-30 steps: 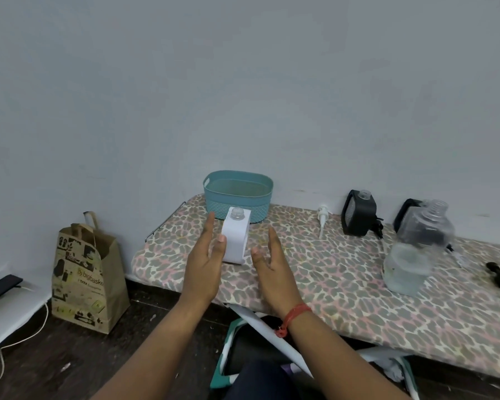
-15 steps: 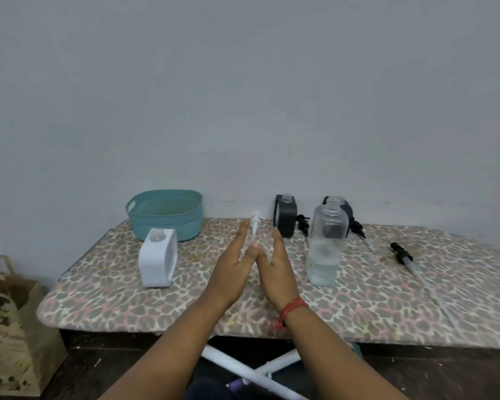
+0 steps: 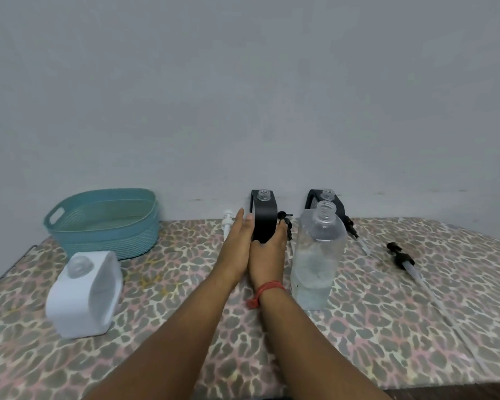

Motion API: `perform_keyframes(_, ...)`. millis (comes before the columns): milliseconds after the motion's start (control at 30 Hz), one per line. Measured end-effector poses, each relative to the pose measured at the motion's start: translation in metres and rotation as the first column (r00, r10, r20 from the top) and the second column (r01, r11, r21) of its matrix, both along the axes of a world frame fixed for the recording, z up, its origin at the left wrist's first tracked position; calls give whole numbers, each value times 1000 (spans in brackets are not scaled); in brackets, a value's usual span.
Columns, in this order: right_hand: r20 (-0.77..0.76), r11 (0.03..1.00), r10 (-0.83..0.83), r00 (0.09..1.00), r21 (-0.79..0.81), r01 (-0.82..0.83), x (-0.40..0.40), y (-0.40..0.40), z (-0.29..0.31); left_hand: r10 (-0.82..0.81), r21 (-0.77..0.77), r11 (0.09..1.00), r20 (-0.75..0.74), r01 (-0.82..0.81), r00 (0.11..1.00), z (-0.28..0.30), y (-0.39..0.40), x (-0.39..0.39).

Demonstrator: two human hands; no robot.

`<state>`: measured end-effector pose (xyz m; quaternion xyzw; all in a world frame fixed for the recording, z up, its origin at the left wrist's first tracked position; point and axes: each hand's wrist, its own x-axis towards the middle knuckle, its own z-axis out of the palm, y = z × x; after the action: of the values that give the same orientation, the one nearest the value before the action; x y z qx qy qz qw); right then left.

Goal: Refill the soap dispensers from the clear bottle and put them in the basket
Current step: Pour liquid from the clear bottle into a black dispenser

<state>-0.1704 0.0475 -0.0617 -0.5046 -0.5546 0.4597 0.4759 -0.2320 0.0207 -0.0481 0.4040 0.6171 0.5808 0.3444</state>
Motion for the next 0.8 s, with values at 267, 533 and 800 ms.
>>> perform_keyframes(267, -48, 999, 33, 998, -2, -33, -5, 22, 5, -148, 48, 988, 2, 148, 989, 4, 18, 0)
perform_keyframes(533, -118, 990, 131, 984, 77, -122, 6, -36, 23, -112, 119, 987, 19, 109, 994, 14, -37, 7)
perform_keyframes(800, -152, 962, 266, 952, 111, -251, 32, -127, 14, -67, 118, 991, 18, 65, 998, 9, -137, 25)
